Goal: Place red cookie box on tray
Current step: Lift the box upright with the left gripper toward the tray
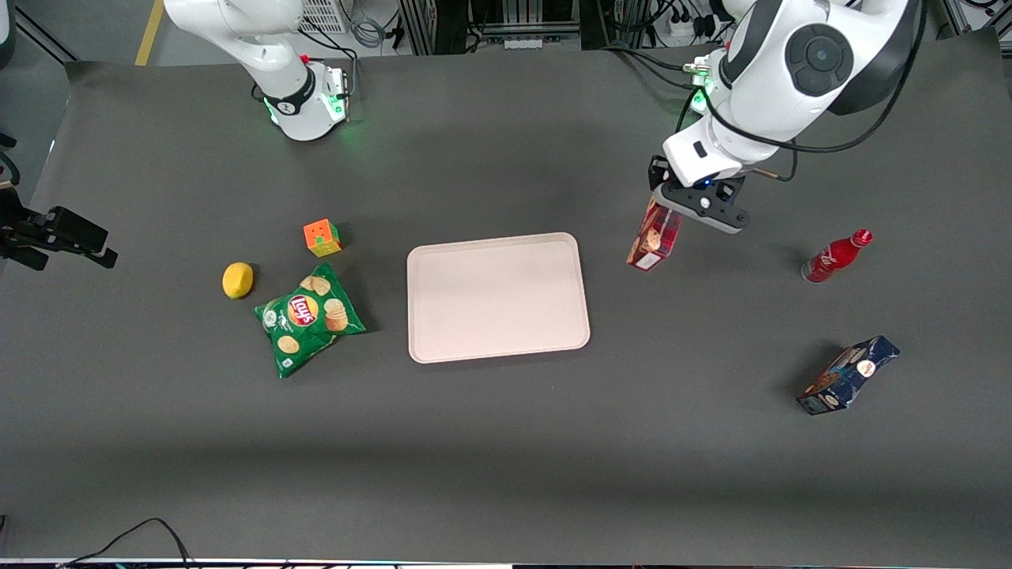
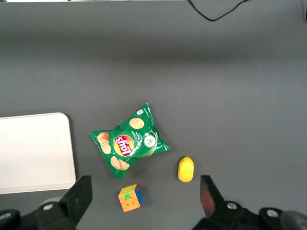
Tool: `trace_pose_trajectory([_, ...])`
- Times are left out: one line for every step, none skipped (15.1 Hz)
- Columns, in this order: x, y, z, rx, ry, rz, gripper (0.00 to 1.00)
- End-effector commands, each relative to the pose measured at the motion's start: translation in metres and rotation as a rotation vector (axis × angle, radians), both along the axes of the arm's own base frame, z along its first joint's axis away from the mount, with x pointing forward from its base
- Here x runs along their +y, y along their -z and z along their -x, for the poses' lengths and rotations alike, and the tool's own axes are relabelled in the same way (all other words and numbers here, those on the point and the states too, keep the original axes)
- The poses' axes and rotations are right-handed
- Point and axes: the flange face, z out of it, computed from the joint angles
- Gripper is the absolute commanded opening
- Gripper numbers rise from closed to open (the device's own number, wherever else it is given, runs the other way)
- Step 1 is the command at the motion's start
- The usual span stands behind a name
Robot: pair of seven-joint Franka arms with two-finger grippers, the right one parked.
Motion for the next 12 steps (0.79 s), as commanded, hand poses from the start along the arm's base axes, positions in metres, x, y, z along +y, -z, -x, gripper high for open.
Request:
trace_pose_trajectory([-0.019,-0.028,-0.04,0.008,-0.144,0.019,0.0])
trace_pose_trajectory([-0.029,-0.032,-0.045,0.004,-0.177,0.017,0.0])
trace_pose_trajectory([-0.04,-0.032,-0.049,0.005,-0.209,0.008,0.0])
trace_pose_trajectory([-0.051,-0.029,-0.055,0.017,-0.256,0.004,0.0])
trace_pose_trajectory([-0.066,-0.02,-0.057,0.025,-0.287,-0.012,0.0])
trace_pose_trajectory([-0.08,-0.008,-0.059,0.021,-0.306,-0.041,0.0])
trace_pose_trajectory([-0.089,0.01,-0.062,0.017,-0.334,-0.073,0.0])
trace_pose_trajectory([-0.097,0.029,-0.07,-0.002,-0.373,-0.079,0.0])
trace_pose_trajectory([-0.106,0.049,-0.074,-0.009,-0.416,-0.078,0.0])
trace_pose_trajectory([-0.119,0.07,-0.074,-0.022,-0.42,-0.088,0.0])
trace_pose_trajectory([-0.131,0.089,-0.074,-0.043,-0.418,-0.099,0.0])
trace_pose_trajectory([-0.137,0.106,-0.075,-0.052,-0.438,-0.109,0.0])
